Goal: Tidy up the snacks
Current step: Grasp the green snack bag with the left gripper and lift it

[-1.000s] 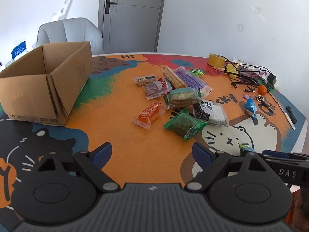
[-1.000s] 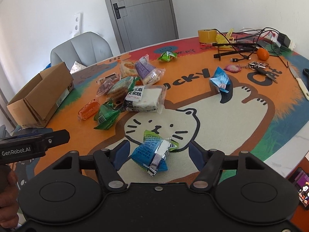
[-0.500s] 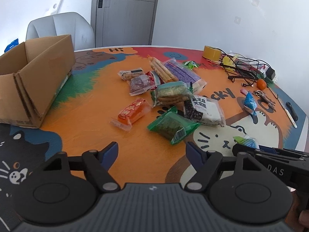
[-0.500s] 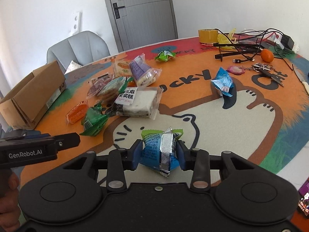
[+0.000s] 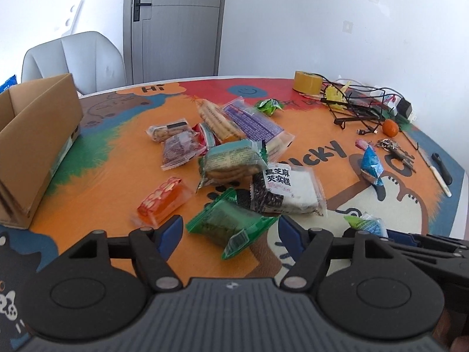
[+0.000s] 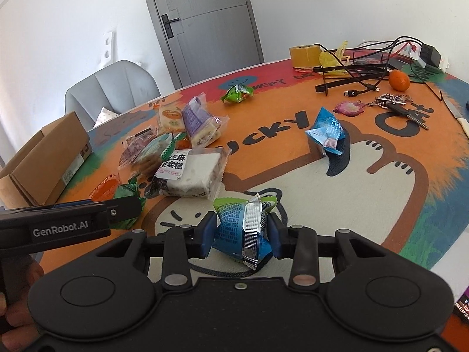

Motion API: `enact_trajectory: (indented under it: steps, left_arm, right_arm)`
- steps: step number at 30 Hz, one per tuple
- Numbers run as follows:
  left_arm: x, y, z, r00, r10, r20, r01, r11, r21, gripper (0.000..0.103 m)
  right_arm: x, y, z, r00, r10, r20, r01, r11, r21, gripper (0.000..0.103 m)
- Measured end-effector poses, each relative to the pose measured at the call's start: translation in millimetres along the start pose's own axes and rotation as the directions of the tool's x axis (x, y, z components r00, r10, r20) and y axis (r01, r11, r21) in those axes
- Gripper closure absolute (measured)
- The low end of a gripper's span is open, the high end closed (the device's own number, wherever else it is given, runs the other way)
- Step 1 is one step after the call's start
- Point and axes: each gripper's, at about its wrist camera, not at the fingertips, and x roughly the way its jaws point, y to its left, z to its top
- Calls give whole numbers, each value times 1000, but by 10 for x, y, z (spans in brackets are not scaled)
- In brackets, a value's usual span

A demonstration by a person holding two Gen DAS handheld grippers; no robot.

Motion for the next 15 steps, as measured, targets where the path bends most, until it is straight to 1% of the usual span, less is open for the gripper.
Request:
enact_trajectory:
  steps: [2,4,5,6,7,9,10,11,14,15]
  left_arm:
    - [55,-29,-8,1000,19,11,-19,1000,13,32]
    - [119,-43,-20,999,47,2,-47,999,18,32]
    - [141,-32,-24,999,45,-2,-45,999,9,32]
    - [157,-20,-28,999,43,-4,-43,999,2,35]
    - [167,-9,-35,999,45,-7,-45,999,1,39]
    - [183,-12,-40,999,30,-17,-30,1000,5,54]
    - [169,-14,-43,999,31,-8,-30,999,10,57]
    - [154,-18,-49,1000,28,-1,-28,1000,12,66]
    - [107,-13,-55,1000,21,13,-21,1000,7,69]
    - [88,-10,-58,1000,20,19,-20,1000,9,76]
  right_arm:
    - [3,-8,2,1000,0,0,0,1000,3,65]
    - [2,-1,-3,1000,-1,1,1,1000,0,65]
    - [1,3,-2,1000,-1,1,1,1000,0,65]
    - [1,5,-3,1000,0,1,0,1000,1,65]
    - [0,7,-4,1000,0,1,0,1000,2,65]
    - [-2,19,-2,1000,0,6,0,1000,4,65]
    - [-2,30,0,1000,2,9,-2,1000,3,65]
    - [-3,43,4,1000,4,12,-4,1000,0,65]
    - [-13,89,13,1000,15,21,-15,1000,-8,65]
    - [-15,102,14,1000,16,23,-15,1000,-10,65]
